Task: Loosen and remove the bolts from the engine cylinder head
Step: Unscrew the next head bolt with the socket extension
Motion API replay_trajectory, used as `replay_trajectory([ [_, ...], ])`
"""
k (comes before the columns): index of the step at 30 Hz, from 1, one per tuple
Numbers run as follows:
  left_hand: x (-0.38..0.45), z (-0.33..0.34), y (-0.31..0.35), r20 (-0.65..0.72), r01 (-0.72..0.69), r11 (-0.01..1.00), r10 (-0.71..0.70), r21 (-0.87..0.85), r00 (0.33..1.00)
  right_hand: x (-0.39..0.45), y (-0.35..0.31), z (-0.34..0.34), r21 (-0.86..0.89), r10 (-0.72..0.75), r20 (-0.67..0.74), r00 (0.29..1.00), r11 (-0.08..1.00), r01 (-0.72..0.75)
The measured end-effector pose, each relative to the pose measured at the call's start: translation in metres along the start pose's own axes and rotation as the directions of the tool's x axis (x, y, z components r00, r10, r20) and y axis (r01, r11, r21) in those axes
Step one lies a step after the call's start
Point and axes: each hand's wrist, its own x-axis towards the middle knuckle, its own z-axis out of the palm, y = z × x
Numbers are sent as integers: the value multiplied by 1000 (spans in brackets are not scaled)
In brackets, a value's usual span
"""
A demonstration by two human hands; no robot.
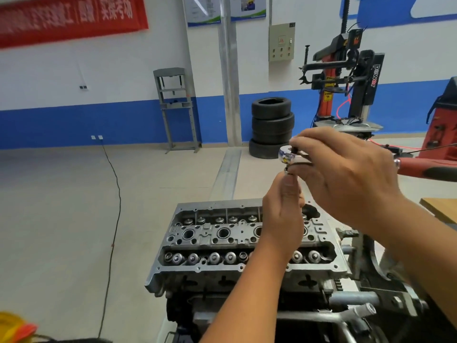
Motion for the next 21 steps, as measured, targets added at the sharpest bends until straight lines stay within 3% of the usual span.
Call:
replay_trajectory([
  [2,0,1,2,5,-14,1000,14,0,1000,8,3,-8,87,88,193,977,991,-106],
  [4,-1,3,-2,25,-34,999,35,-17,999,11,6,-13,108,85,264,961,987,-117],
  [8,-4,2,-6,27,-49,995,51,-86,998,20,6,-21,65,45,141,989,996,-55],
  [10,-6,-4,-7,14,-50,991,52,-125,999,35,22,-25,35,136,19,991,990,-136],
  [12,-8,-12,-7,16,-53,982,57,-181,998,54,41,-23,45,234,13,972,971,-235],
  [15,-12,-25,-10,49,-37,979,48,-202,998,55,37,10,109,262,327,908,944,-311],
  [18,-16,-30,-9,90,-27,981,45,-193,995,26,6,59,134,159,684,712,932,-337],
  [19,-17,-31,-7,93,-29,983,47,-182,995,15,-2,74,120,135,745,653,937,-330],
  [21,-19,-32,-4,77,-30,987,43,-155,996,-4,-15,94,150,71,795,603,939,-309],
])
